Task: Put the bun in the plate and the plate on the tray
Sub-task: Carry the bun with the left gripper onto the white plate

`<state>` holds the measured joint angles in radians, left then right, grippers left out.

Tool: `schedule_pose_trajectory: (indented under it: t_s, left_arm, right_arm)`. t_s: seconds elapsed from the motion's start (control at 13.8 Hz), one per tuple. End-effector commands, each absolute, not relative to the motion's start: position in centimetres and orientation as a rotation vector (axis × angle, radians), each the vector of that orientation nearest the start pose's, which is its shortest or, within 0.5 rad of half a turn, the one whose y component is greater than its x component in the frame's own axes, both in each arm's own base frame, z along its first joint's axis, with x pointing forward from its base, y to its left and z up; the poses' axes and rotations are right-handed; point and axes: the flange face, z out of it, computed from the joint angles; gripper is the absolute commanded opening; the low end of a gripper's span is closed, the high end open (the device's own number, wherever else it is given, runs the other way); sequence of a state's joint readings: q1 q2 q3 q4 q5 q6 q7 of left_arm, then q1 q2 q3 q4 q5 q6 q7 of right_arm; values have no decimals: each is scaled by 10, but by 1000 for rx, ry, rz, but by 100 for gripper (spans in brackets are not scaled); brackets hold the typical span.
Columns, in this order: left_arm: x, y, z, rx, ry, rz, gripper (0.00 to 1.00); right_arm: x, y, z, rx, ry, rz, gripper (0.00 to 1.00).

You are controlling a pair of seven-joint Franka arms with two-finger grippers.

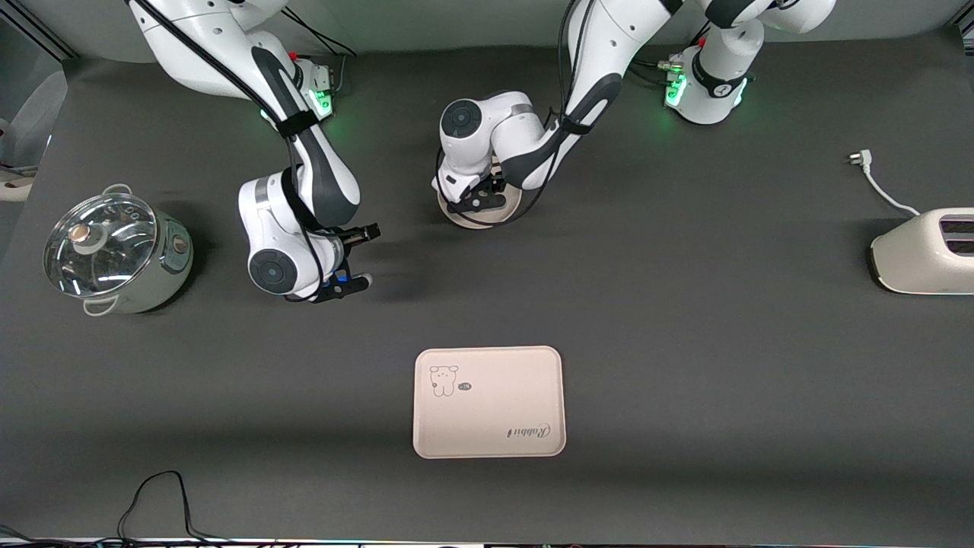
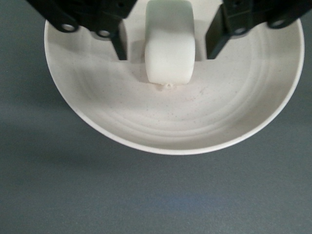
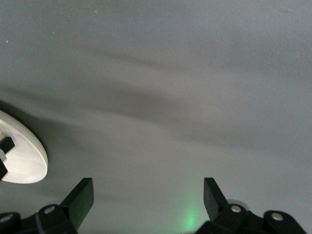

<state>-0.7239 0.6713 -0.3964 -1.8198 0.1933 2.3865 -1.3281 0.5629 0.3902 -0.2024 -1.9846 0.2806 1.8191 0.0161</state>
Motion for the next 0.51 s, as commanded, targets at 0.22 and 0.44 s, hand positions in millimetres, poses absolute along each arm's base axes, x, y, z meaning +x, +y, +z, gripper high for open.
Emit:
schedule_pose_trajectory:
  t_s: [0.22, 0.44]
  left_arm:
    - [309, -568, 236, -3093, -218, 107, 100]
    - [335, -549, 310, -3107, -227, 29, 100]
  right_arm:
    - [479, 247, 253, -2997, -155, 803, 100]
    - [478, 247, 250, -2998, -155, 805, 100]
